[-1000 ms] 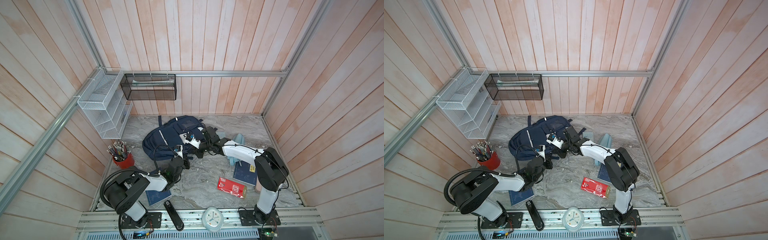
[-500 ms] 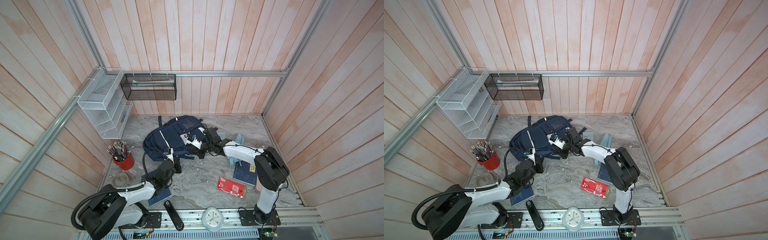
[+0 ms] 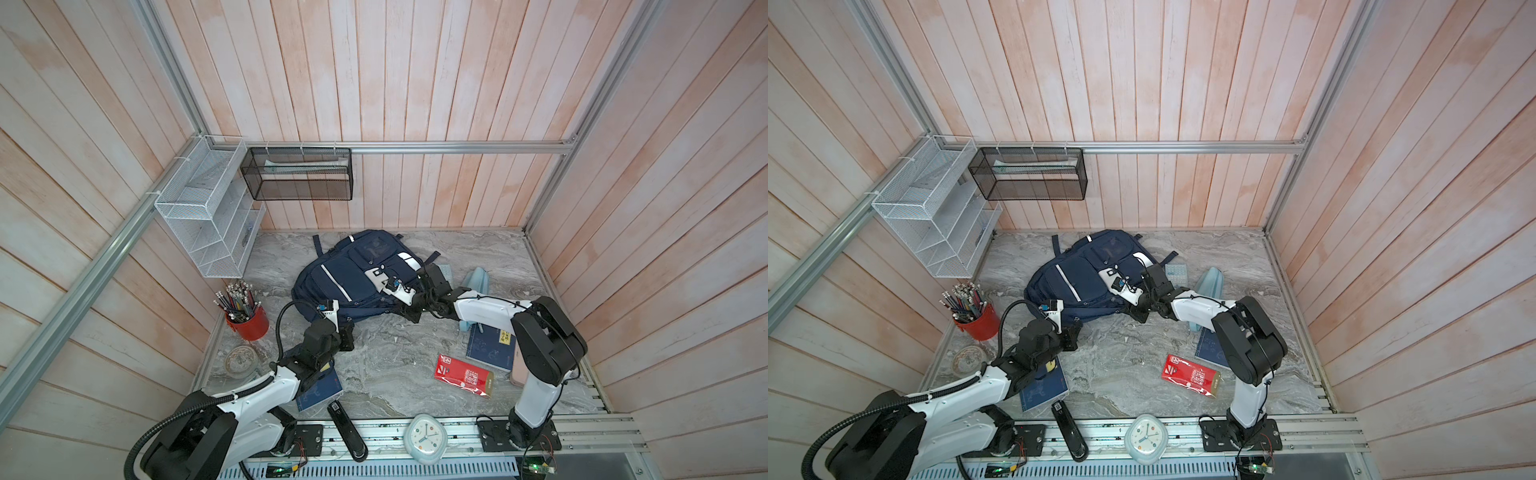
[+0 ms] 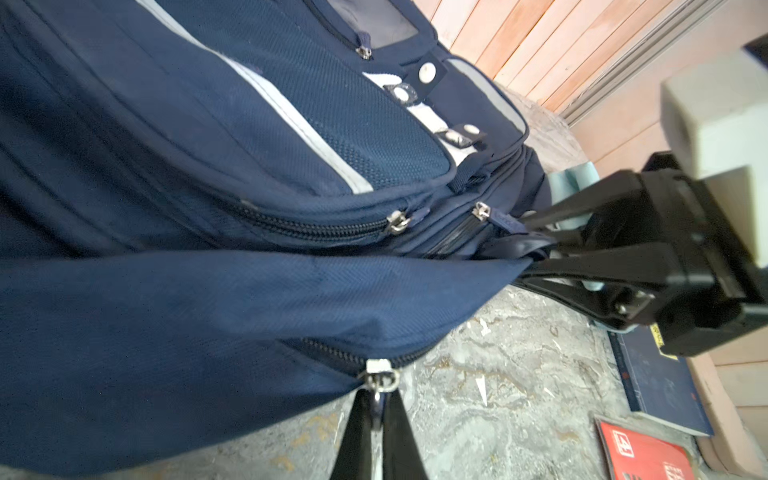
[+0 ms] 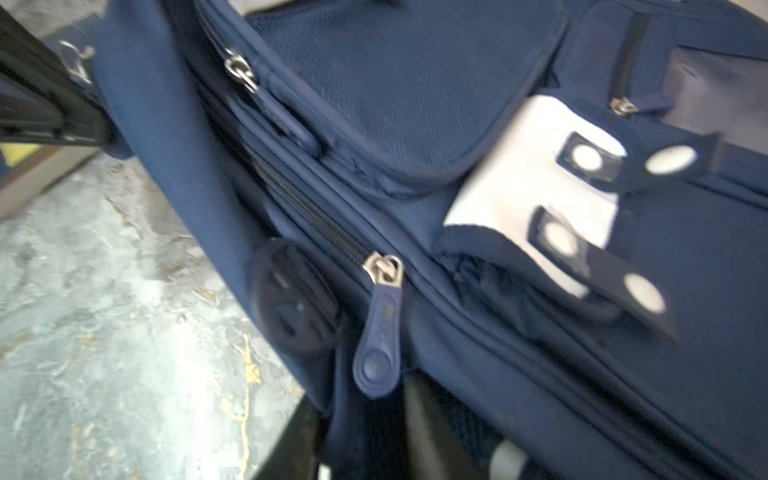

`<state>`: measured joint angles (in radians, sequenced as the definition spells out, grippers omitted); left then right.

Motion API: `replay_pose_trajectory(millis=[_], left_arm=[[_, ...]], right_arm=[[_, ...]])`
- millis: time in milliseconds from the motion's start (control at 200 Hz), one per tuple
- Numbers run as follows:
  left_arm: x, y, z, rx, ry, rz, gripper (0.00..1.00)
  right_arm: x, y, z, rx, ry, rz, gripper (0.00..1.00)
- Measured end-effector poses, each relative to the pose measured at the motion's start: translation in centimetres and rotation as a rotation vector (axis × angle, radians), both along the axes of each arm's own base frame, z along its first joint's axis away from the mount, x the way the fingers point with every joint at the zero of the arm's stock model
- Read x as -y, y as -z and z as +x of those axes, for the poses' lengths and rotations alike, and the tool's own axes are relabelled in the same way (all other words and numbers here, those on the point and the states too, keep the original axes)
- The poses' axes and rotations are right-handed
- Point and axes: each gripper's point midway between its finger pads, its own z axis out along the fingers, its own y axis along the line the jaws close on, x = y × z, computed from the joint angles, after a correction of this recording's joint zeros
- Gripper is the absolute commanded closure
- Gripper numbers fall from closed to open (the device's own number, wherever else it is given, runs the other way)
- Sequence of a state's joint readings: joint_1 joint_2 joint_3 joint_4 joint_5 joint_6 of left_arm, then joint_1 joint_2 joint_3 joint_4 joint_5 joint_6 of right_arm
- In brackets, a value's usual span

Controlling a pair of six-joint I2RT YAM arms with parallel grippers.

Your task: Pack the student bag

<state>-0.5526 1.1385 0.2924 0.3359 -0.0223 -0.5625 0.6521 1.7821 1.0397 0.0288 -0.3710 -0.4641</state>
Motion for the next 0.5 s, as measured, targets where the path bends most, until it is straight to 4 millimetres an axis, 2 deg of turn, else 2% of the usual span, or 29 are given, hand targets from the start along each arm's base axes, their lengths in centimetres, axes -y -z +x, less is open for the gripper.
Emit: replay_pose_trajectory(millis=[60,150,255,335,435,500], left_arm=[[0.5,0.1,-0.1,-0.007,0.015,0.005,1.0],[1.5,-0.3,-0.2,-0.007,0.048,-0.005,1.0],[2.4,-1.0,-0.3,-0.001,0.079,-0.026,1.0],[2.6,-1.2,-0.4,0.0,0.089,-0.035,1.0],[2.7,-1.1,-0.5,-0.013,0.096,-0.04,1.0],[2.4,-1.0,-0.3,-0.019,0.082,-0.047,1.0]], right_arm=[[-0.6,-0.6,-1.1,0.06,-0.017,0.002,0.37],[-3.2,-2.0,-3.3,0.149,-0.073,0.036,0.37],[-6.0,-3.0,-4.2,0.237,-0.112,0.07,0.41],[-7.0,-2.5,-3.5,0.269,-0.104,0.068,0.57],[-7.5,-0.9,-2.6,0.278,-0.095,0.035,0.99],[-7.7,-0.4,-3.0,0.268,-0.112,0.03,1.0]])
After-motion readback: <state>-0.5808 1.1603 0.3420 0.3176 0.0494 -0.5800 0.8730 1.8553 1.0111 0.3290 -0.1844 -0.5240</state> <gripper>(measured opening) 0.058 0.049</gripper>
